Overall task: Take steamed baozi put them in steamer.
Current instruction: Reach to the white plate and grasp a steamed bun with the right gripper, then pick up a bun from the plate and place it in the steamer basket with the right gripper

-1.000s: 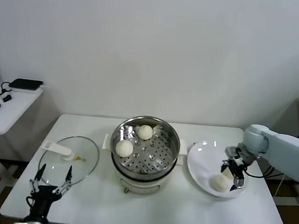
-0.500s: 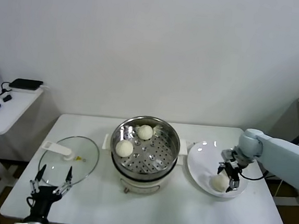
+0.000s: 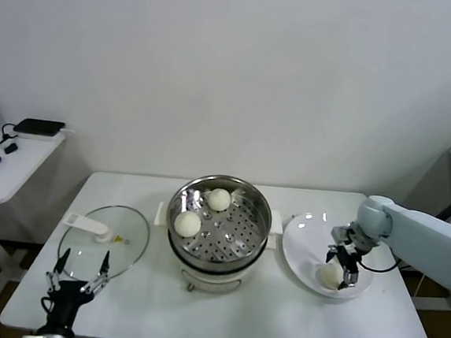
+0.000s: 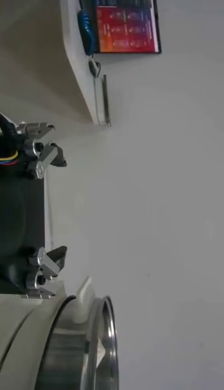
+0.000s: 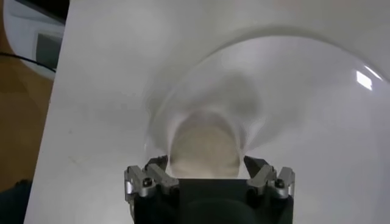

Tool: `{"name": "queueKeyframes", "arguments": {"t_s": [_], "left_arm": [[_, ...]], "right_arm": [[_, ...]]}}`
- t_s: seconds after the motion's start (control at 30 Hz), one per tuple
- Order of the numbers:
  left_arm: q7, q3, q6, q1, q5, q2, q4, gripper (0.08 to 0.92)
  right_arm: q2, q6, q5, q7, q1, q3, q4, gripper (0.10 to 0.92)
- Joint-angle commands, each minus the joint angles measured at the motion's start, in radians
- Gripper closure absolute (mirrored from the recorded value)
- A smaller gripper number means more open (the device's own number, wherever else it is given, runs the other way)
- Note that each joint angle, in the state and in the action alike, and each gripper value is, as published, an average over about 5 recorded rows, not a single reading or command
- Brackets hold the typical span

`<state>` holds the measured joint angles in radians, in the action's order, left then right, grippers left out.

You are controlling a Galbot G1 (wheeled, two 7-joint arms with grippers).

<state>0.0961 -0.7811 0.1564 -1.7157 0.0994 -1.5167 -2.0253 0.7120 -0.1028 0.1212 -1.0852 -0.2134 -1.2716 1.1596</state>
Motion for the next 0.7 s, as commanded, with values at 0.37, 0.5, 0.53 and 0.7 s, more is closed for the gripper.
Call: {"name": "queueKeyframes", "arguments": {"t_s": [0.37,0.5,0.53,0.7], "left_arm": [[-0.005,0.000,-0.001,0.001,0.000,-0.001,0.003,0.177],[-0.006,-0.001,-0.002,0.002,0.000,0.000,0.001,0.177],[-0.006,-0.001,-0.002,0.003,0.001,0.000,0.000,0.177],[-0.006,0.000,-0.003,0.003,0.000,0.000,-0.001,0.177]], "right_arm": [[-0.003,-0.004,0.001,-0.004,0.010,0.013,0.003,0.396],[-0.008,0.004,0.004,-0.008,-0.020,0.012,0.016,0.391],[-0.009,0.010,0.005,-0.010,-0.033,0.010,0.023,0.390],[-0.022,0.061,0.009,-0.029,-0.155,-0.030,0.092,0.389]]}}
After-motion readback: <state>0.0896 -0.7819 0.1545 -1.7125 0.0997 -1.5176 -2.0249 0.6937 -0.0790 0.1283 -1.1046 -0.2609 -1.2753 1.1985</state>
